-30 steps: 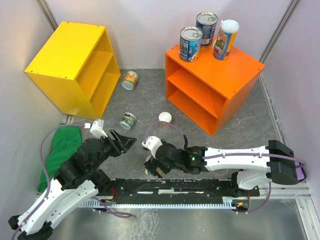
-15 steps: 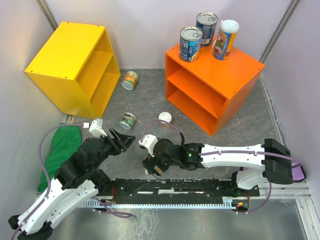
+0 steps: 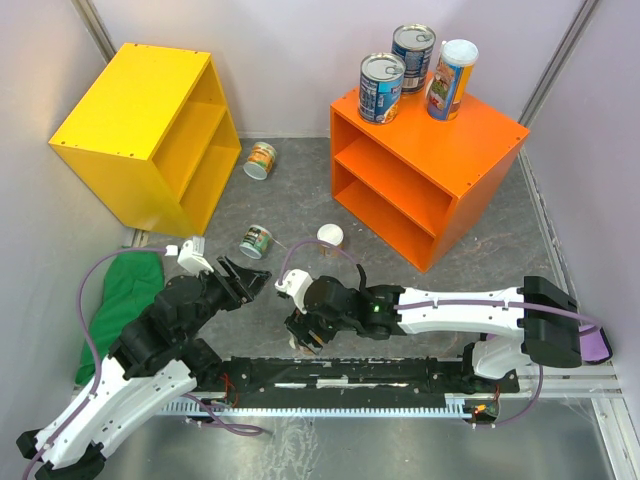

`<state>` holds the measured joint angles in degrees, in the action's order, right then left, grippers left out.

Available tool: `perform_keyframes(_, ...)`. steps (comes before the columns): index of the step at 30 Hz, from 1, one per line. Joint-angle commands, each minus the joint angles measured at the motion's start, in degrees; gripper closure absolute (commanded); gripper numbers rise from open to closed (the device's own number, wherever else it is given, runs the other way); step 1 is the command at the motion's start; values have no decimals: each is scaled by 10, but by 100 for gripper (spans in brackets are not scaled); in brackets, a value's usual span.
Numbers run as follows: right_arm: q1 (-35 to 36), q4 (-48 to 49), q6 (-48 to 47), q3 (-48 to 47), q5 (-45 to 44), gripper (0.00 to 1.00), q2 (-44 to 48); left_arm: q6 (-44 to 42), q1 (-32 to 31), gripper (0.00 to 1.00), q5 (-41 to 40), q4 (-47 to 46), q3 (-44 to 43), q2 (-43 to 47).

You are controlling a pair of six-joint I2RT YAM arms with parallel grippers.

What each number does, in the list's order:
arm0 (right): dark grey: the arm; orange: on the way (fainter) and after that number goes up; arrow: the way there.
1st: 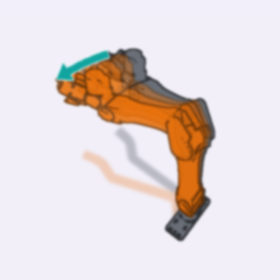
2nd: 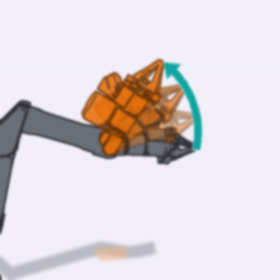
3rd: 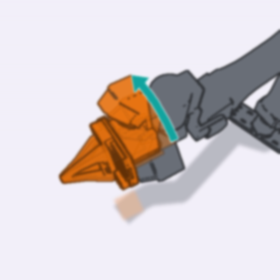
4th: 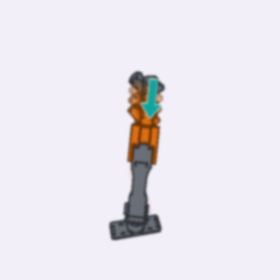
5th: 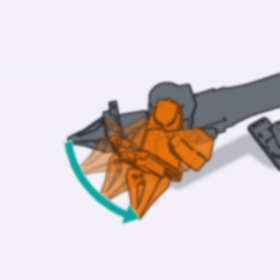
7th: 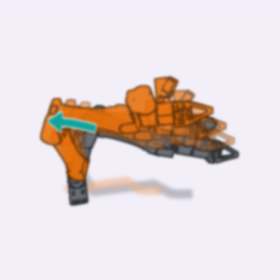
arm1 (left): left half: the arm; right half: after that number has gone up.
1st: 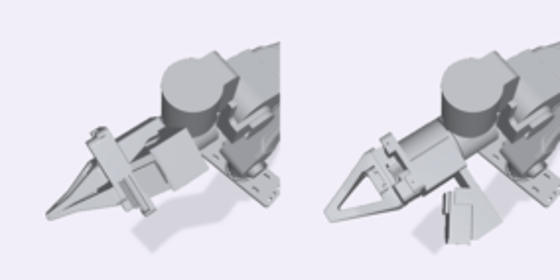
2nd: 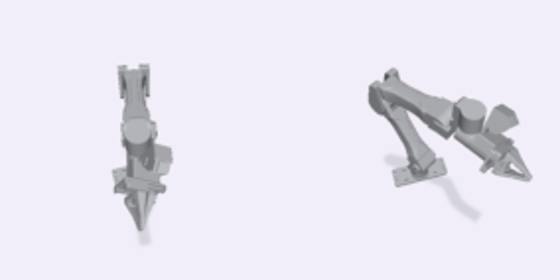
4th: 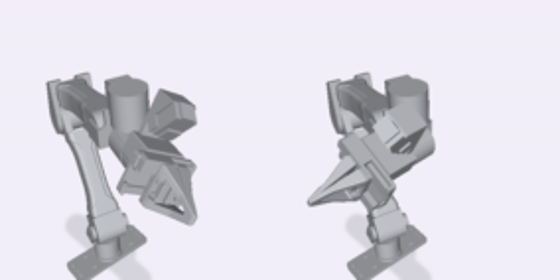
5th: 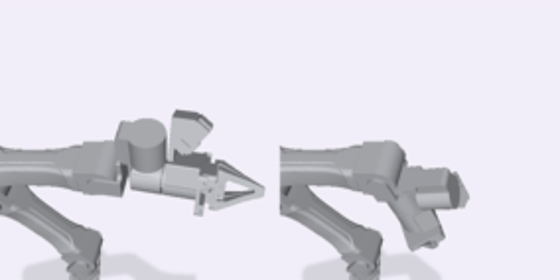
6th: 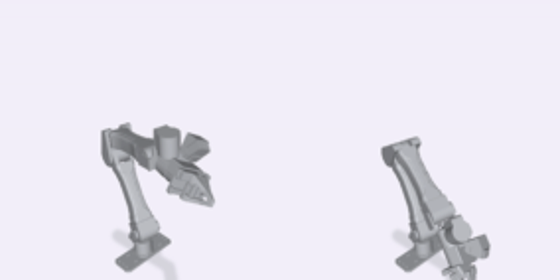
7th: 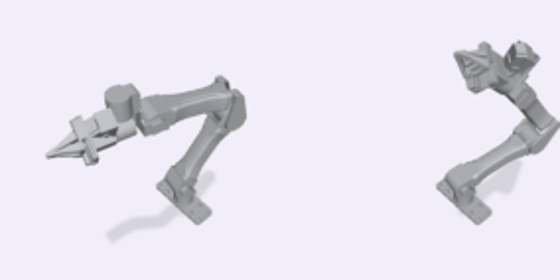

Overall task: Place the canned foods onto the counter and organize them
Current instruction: Pick up the canned food from the center of the board.

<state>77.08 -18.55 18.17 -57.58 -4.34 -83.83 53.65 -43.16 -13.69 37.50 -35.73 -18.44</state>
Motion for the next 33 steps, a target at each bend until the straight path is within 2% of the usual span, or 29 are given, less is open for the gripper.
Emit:
perform_keyframes(1,-3,29,14,-23,3,56,7,-28,-1,29,-17,-27,-7,-1)
perform_keyframes(7,-2,10,20,-51,-25,74,16,-33,-1,28,-24,-26,-10,-2)
perform_keyframes(12,-2,-10,21,-84,-53,83,20,-38,-1,27,-30,-23,-14,-1)
perform_keyframes(19,-2,-35,18,-124,-82,89,15,-46,-1,26,-38,-21,-19,-2)
perform_keyframes(33,-2,-104,4,-227,-137,93,18,-55,-1,24,-50,-18,-26,1)
